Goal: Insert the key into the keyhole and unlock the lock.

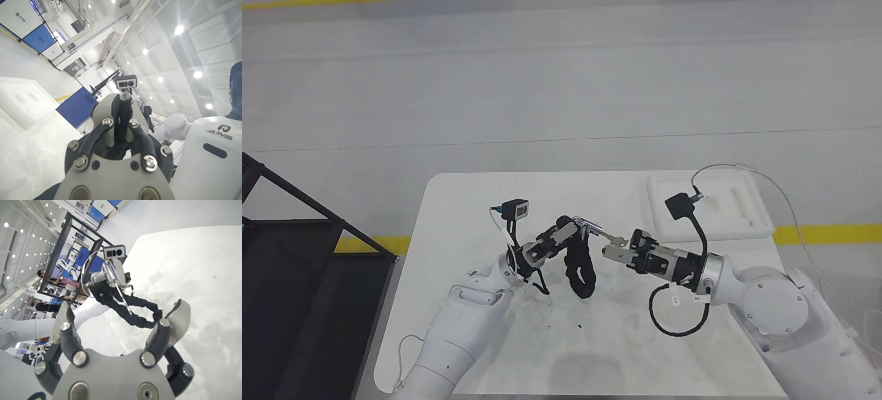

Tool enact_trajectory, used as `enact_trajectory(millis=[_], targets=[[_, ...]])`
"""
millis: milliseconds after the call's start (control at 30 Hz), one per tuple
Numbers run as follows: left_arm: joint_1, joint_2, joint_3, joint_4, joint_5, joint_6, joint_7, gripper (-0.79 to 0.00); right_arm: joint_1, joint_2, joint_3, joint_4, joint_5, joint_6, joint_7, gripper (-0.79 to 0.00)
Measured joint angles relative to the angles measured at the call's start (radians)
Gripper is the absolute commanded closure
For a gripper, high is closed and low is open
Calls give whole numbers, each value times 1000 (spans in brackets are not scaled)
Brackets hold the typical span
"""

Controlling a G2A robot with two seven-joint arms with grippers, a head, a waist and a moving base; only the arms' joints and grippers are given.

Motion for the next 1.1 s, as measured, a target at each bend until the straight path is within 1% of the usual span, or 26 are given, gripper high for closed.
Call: enact_trajectory(millis=[133, 300, 633, 733, 967, 1100], targets=[[0, 0, 0, 0, 0, 0, 0, 0, 3, -2, -12, -15, -18, 23, -3, -785], [0, 0, 0, 0, 0, 0, 0, 0, 2, -5, -14, -24, -40, 25, -23, -785], [0, 0, 0, 0, 0, 0, 0, 0, 26, -13, -32, -33, -39, 51, -39, -785], [0, 0, 0, 0, 0, 0, 0, 0, 29, -15, -38, -39, -46, 77, -51, -785], [0, 0, 0, 0, 0, 0, 0, 0, 17, -19, -39, -59, -68, 175, -78, -785], [0, 0, 0, 0, 0, 0, 0, 0, 10, -20, -34, -80, -70, 185, -76, -785]])
